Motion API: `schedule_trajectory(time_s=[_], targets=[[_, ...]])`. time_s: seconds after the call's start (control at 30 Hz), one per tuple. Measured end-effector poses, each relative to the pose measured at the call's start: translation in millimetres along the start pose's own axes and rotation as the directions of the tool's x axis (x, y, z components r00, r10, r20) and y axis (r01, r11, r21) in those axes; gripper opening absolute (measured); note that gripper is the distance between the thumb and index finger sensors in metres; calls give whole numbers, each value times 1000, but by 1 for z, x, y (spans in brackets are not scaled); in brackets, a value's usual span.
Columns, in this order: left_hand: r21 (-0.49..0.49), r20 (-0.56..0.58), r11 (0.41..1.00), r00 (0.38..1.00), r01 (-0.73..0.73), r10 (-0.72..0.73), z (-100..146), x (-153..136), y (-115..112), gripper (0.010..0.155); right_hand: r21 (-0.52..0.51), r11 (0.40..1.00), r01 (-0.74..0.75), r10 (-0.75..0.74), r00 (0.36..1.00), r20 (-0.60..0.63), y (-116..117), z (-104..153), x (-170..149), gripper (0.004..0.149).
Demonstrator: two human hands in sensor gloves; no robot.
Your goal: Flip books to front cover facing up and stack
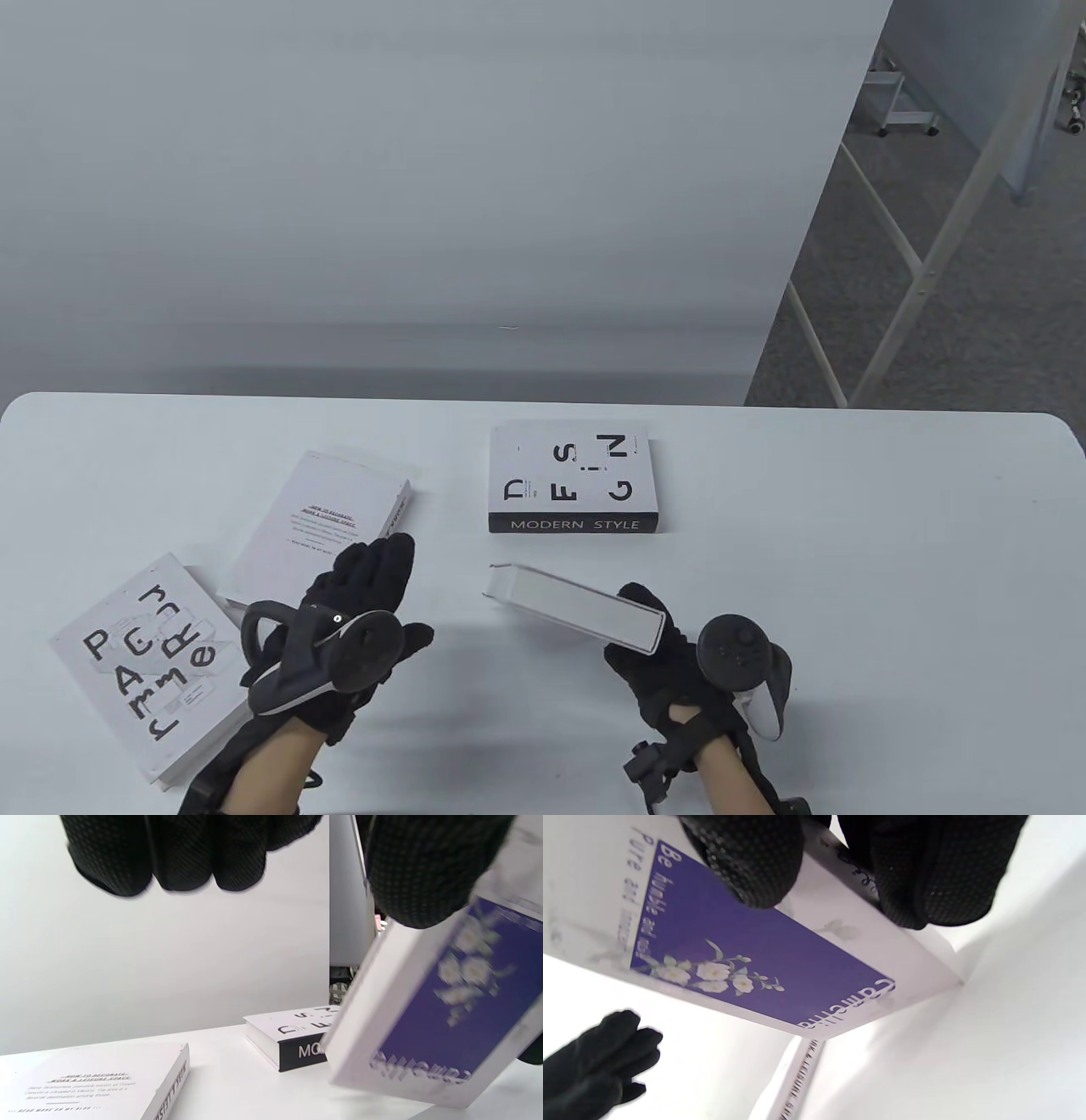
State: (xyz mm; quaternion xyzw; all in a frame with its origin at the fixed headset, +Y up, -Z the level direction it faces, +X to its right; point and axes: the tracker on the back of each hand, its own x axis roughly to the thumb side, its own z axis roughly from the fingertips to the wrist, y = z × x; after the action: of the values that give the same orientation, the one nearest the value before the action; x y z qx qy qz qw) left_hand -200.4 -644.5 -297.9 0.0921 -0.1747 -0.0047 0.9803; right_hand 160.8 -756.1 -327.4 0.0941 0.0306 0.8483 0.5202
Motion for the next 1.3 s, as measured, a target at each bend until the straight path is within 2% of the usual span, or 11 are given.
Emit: schedule_trajectory(time_s=[0.13,0.2,0.27,0.43,0.57,0.67,0.9,1.17,1.3], targets=[[-62,35,998,999,16,-13,6,-3,12,103,-56,987,154,-158,984,-83,-1,-5,-6,71],[-57,50,998,999,18,-15,10,-5,20,104,-81,963,256,-265,952,-153,3,-9,-12,71],[-10,54,1000,998,16,-15,13,-8,28,105,-100,943,317,-332,919,-213,5,-16,-17,72],[17,33,1000,999,-6,6,22,-14,44,105,-160,917,364,-397,870,-292,10,-50,-25,71],[42,23,999,999,-24,23,27,-18,51,104,-211,860,464,-510,790,-341,23,-78,-30,72],[32,15,999,1000,-25,24,28,-21,51,104,-257,847,466,-531,762,-370,28,-91,-30,73],[17,10,999,999,-37,36,26,-24,50,103,-254,894,370,-448,772,-451,33,-118,-30,74],[-6,-9,998,998,-58,58,25,-33,45,103,-290,873,391,-487,706,-514,43,-136,-31,76],[-7,-15,998,998,-65,65,25,-35,44,102,-290,862,415,-506,694,-511,48,-140,-30,79]])
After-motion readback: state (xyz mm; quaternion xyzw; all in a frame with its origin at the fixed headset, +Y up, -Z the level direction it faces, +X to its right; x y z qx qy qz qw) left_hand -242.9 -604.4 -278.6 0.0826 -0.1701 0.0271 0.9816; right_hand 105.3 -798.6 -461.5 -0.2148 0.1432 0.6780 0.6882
